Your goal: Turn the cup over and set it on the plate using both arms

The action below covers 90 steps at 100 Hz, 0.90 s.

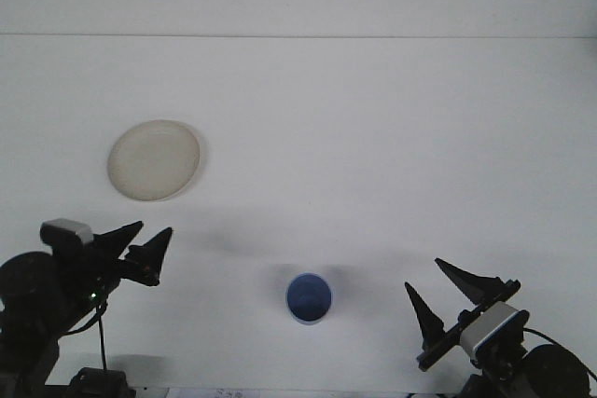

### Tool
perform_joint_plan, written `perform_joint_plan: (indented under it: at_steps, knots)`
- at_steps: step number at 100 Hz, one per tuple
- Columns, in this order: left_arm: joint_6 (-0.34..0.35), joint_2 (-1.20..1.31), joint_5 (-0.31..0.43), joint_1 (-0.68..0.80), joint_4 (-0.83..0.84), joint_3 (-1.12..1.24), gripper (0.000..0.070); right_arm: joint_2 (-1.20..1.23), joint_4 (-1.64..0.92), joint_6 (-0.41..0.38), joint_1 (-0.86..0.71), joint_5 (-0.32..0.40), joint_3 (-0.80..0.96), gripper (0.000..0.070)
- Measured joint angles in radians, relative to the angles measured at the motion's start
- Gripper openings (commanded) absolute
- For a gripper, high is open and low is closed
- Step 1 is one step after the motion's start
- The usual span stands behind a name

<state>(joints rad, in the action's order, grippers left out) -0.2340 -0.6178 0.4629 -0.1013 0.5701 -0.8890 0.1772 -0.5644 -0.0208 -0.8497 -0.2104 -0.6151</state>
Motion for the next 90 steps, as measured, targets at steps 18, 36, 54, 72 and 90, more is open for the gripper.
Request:
perform_joint_plan:
  at_steps: [18, 36, 54, 72, 90]
  knots:
    - [0.012, -0.239, 0.051, -0.212, 0.151, -0.157, 0.0482, 0.0, -0.001, 0.006, 0.0, 0.0, 0.0, 0.0421]
    - [0.016, -0.448, -0.031, -0.497, 0.169, -0.234, 0.0516, 0.0, -0.003, 0.006, 0.0, 0.0, 0.0, 0.0421]
    - [0.041, -0.666, -0.198, -0.71, 0.163, -0.301, 0.0515, 0.0, -0.003, 0.006, 0.0, 0.0, 0.0, 0.0421]
    - [0.072, -0.844, -0.258, -0.77, 0.161, -0.346, 0.0516, 0.0, -0.003, 0.006, 0.0, 0.0, 0.0, 0.0421]
    - [0.092, -0.94, -0.259, -0.787, 0.137, -0.352, 0.051, 0.0, -0.003, 0.006, 0.0, 0.0, 0.0, 0.042]
